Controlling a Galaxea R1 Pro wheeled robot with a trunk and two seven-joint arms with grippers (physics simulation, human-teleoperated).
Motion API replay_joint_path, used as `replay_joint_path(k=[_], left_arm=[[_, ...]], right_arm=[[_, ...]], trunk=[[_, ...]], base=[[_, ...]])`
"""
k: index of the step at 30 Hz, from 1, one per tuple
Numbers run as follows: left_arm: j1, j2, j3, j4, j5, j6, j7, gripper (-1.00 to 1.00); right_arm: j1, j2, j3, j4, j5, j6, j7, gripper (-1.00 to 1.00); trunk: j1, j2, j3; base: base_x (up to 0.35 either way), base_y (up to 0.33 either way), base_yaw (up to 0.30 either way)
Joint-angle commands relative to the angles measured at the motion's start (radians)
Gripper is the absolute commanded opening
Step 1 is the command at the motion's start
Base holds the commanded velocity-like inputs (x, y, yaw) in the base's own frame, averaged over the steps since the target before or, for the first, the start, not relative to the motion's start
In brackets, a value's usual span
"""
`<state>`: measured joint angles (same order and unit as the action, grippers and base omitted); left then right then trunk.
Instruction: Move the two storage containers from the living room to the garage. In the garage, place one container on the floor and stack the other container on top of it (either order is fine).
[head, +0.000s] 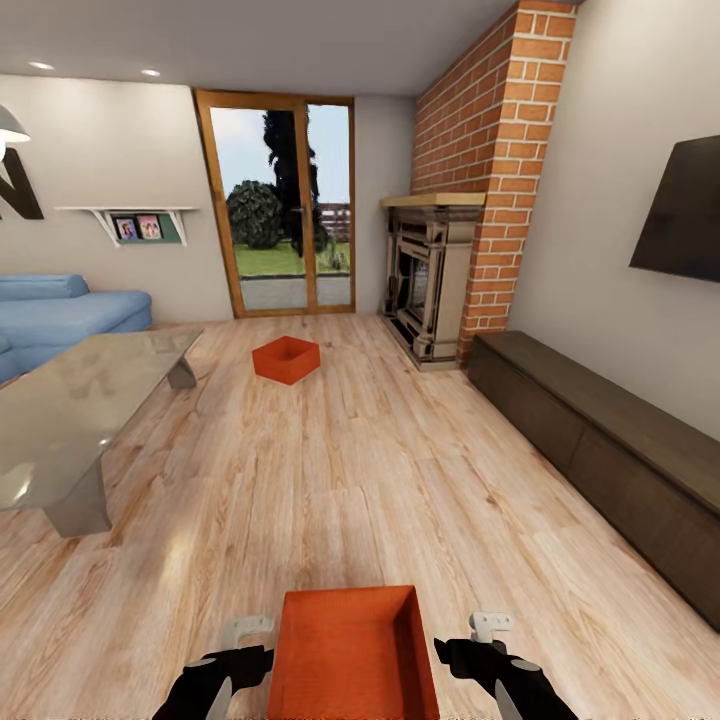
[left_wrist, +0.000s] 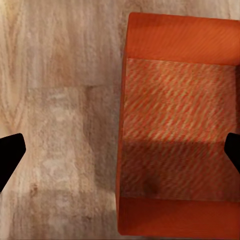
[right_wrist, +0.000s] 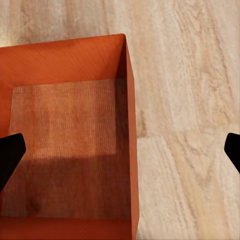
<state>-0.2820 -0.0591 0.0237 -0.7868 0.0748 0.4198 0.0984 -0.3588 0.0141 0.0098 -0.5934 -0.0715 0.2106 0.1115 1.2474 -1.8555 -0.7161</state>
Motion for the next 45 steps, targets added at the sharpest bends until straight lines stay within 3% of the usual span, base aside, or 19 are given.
replay_joint_path(k=[1,45], left_arm=[[0.000,-0.001,0.001,-0.002,0.008,0.005,0.004,1.00],[0.000,-0.001,0.001,-0.002,0.008,0.005,0.004,1.00]], right_arm=[[0.000,0.000,0.001,-0.002,-0.005,0.006,0.000,1.00],[0.000,0.000,0.003,-0.002,0.002,0.008,0.000,1.00]], trunk=[[0.000,0.000,-0.003],[0.000,0.000,-0.073]], base=[[0.000,0.000,0.000],[0.000,0.000,0.000]])
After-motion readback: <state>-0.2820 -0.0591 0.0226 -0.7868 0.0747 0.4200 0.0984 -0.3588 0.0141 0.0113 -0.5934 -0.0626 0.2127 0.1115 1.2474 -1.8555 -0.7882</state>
